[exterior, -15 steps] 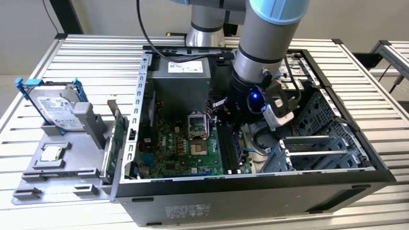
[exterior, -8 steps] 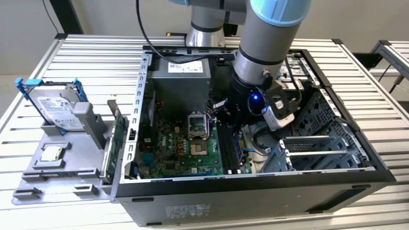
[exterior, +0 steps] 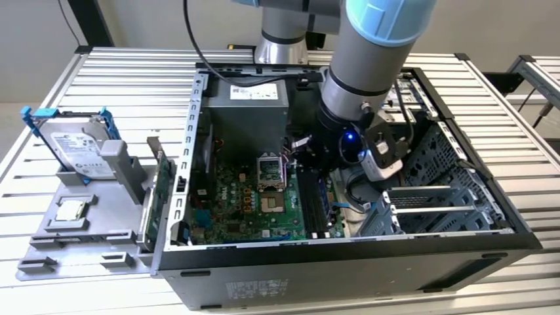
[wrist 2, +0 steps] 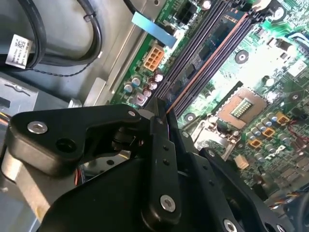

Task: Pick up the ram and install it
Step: 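Insert the ram into the slot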

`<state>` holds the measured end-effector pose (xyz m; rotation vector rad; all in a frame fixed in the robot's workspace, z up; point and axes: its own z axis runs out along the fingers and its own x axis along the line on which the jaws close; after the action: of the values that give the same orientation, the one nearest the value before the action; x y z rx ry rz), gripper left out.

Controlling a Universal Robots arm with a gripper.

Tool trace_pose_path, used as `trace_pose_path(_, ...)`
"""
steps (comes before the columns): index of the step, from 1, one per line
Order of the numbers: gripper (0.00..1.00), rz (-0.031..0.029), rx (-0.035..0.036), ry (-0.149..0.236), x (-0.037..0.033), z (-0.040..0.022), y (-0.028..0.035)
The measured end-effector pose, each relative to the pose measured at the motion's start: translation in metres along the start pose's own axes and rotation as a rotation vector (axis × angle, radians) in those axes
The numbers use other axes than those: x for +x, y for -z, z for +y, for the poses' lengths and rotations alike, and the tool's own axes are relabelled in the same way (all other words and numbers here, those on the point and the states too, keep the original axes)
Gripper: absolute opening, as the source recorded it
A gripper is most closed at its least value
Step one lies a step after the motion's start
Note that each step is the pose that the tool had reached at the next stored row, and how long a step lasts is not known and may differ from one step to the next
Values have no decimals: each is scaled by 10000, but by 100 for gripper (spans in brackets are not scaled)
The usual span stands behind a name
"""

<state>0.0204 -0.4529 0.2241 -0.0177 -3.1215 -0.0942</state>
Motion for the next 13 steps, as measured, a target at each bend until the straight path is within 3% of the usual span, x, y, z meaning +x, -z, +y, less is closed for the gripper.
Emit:
trace_pose_path(5, 0, 0, -67, 1, 0, -81, 5)
trace_pose_path(8, 0, 1, -119, 2, -2, -84, -3)
trace_pose_path(11, 0, -3, -250, 5, -2, -89, -13)
trace_pose_path(13, 0, -3, -264, 5, -2, -89, -14)
